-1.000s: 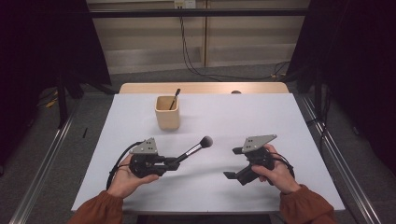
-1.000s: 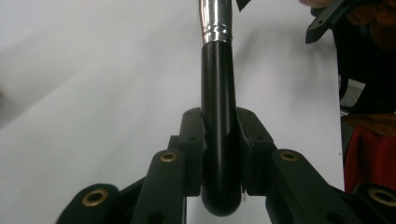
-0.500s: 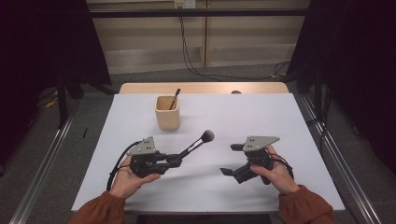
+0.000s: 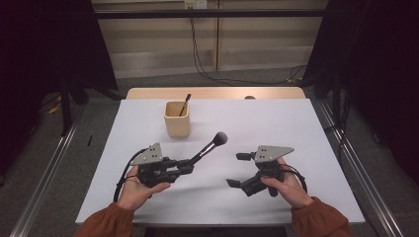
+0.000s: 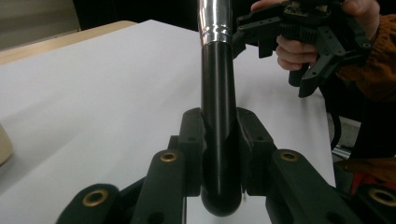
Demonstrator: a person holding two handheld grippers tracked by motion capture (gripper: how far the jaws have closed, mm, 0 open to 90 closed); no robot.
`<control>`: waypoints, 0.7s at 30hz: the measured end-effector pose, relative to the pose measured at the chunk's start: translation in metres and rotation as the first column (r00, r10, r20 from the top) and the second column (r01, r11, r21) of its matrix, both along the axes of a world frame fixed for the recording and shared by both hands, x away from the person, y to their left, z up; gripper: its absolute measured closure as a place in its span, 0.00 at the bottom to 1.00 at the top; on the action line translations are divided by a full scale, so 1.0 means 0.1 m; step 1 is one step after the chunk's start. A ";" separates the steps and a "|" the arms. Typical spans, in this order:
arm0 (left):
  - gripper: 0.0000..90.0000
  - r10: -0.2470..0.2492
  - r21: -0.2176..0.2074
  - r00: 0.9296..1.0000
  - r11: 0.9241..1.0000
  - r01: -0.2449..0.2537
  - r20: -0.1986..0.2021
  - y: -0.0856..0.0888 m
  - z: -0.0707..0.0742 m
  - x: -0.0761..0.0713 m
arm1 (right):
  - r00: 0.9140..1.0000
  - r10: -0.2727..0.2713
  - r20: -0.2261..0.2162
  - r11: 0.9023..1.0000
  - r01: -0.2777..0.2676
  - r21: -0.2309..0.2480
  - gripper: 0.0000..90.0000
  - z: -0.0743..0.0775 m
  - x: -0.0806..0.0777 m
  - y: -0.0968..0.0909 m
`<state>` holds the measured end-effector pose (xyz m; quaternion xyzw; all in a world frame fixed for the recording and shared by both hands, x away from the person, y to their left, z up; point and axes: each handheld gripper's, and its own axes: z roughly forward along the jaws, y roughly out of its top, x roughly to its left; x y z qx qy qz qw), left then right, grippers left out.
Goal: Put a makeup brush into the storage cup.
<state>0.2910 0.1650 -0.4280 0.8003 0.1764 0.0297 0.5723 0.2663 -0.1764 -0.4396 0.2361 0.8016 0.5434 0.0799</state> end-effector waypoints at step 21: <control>0.83 -0.017 -0.045 0.999 0.999 0.019 0.042 -0.17 0.05 -0.01 | 1.000 0.024 0.006 0.985 -0.025 0.169 0.09 0.19 0.09 0.15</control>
